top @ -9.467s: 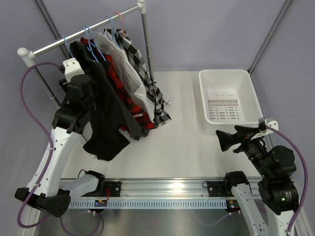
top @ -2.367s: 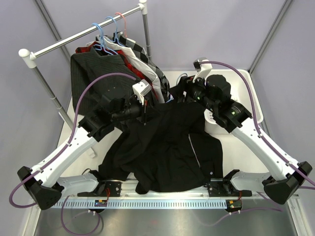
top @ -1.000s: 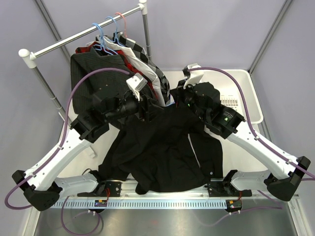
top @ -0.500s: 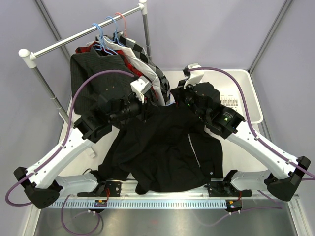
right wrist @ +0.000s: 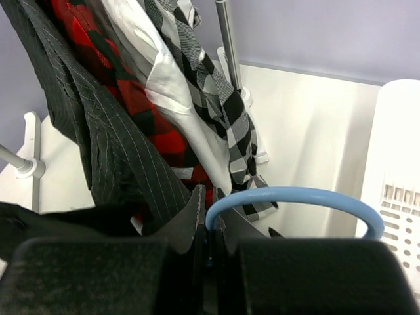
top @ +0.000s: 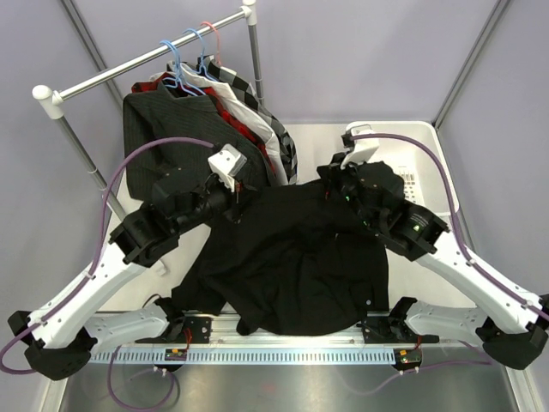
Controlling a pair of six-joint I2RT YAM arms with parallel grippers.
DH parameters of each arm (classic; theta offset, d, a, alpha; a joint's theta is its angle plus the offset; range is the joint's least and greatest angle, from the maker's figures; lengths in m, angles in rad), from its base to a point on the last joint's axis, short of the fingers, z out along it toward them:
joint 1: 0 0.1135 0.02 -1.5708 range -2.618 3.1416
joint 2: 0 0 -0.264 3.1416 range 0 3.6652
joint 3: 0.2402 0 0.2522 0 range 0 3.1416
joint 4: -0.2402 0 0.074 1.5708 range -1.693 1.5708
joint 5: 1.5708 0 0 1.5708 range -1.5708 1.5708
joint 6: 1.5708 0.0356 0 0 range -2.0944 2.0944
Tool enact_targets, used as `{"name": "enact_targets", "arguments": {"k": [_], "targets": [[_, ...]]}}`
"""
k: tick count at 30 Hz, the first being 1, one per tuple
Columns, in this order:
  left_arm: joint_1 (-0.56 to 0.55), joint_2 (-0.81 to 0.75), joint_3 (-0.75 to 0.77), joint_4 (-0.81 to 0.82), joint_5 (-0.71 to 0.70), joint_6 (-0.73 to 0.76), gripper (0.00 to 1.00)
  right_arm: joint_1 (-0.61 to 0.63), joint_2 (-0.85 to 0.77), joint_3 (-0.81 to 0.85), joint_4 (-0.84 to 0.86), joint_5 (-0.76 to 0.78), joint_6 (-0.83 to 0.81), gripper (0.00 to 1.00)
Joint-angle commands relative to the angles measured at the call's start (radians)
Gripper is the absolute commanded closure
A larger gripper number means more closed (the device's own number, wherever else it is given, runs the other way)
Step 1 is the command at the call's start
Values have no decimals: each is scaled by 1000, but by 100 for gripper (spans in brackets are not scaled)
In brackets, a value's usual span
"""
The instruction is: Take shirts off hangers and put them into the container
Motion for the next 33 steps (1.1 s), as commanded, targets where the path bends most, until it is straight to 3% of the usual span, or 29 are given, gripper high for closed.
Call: {"name": "enact_targets", "arguments": {"k": [1,12,21,25,33], "targets": [[5,-76,-22,-25,-145,38,100,4,-86,-6,-49,150,-6,100],[5,-285,-223,-89,-241,-30,100,4,-223,37,-164,245,60,100],[5,-383,-294,-112,-189,-87,100,4,-246,46,-168,244,110,100],[3,-405,-263,-109,-155,-101,100,4,-183,72,-213,253,95,100],[5,-317,-32,-106,-105,-30,100,4,-94,49,-228,260,97,100]]}}
